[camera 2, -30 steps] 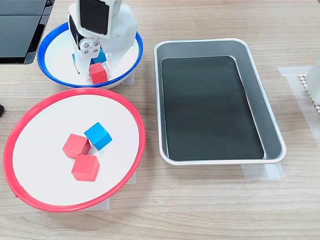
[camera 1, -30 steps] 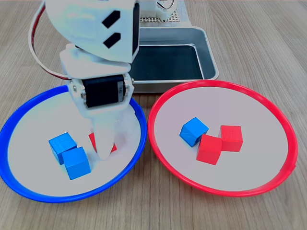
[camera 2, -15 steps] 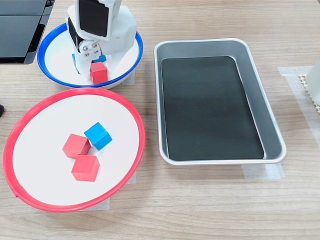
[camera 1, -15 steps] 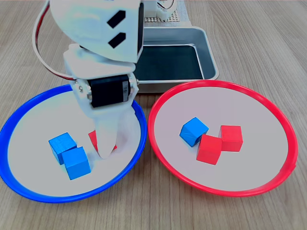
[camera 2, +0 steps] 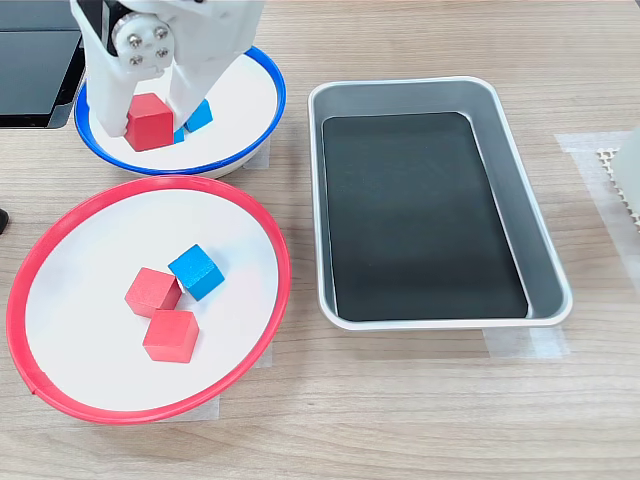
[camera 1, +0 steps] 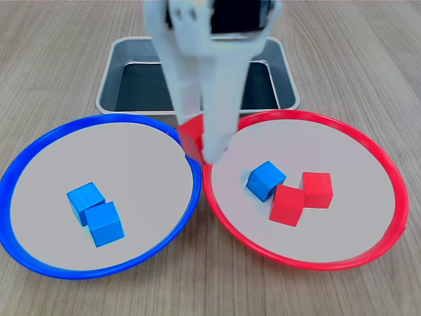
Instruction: Relocate any misplaced blocks to their matching dishes.
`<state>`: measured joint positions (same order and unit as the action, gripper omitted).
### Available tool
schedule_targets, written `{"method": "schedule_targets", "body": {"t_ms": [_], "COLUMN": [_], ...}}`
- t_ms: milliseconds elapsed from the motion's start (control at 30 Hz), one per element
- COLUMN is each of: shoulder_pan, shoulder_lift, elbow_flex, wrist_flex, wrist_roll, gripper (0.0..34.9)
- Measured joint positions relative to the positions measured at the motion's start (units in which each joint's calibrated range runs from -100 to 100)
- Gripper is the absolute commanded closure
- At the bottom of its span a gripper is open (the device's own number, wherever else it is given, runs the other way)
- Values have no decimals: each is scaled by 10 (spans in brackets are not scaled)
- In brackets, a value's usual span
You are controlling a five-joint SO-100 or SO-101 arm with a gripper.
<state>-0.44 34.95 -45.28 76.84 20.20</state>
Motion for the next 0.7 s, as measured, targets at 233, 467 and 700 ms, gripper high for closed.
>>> {"method": "schedule_targets", "body": {"t_ms": [233, 467, 700], "shoulder_pan": [-84, -141, -162], "shoulder_lift": [-11, -12, -11], "elbow_flex": [44, 118, 152], "wrist_flex": [-1, -5, -7], "wrist_roll": [3, 17, 20], "gripper": [346, 346, 346]}}
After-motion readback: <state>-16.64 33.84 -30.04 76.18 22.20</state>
